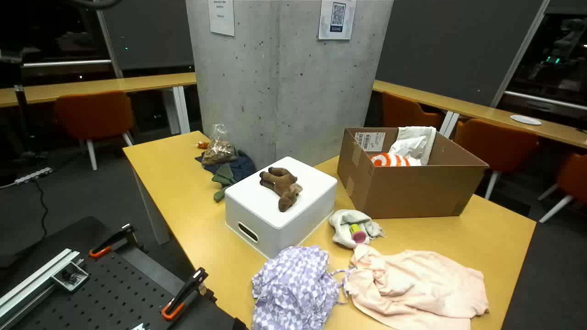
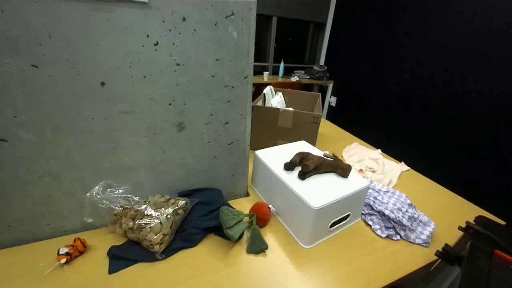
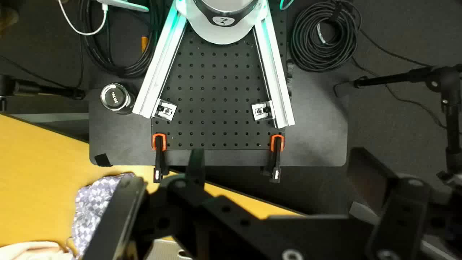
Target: Cover the moose toy with the purple cloth, then lift it and put it on the basket
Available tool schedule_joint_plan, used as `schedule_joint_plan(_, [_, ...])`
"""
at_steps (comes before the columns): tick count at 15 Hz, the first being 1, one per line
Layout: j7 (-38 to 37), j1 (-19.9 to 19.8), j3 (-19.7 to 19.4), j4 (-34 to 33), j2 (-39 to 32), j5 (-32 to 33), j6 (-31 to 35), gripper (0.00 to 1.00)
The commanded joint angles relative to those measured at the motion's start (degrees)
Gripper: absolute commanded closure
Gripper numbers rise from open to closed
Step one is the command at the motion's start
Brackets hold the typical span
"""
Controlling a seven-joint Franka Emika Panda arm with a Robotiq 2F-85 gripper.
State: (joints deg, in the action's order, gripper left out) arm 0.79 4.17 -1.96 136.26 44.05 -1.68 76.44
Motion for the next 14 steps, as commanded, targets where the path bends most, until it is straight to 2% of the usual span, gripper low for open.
schedule_joint_plan(1, [0.68,-1.21,0.80,-0.13,-0.08,-0.37,-0.10,0.00])
schedule_joint_plan(5, [0.68,-1.21,0.80,-0.13,-0.06,-0.37,-0.10,0.00])
schedule_joint_plan(7, [0.95,-2.81,-0.66,-0.76,-2.08,1.98,4.29,0.00])
schedule_joint_plan(11, [1.83,-7.37,-5.03,-1.83,-7.54,5.33,16.85,0.00])
schedule_joint_plan(14, [3.76,-9.61,-9.56,-1.92,-15.92,3.88,28.54,0.00])
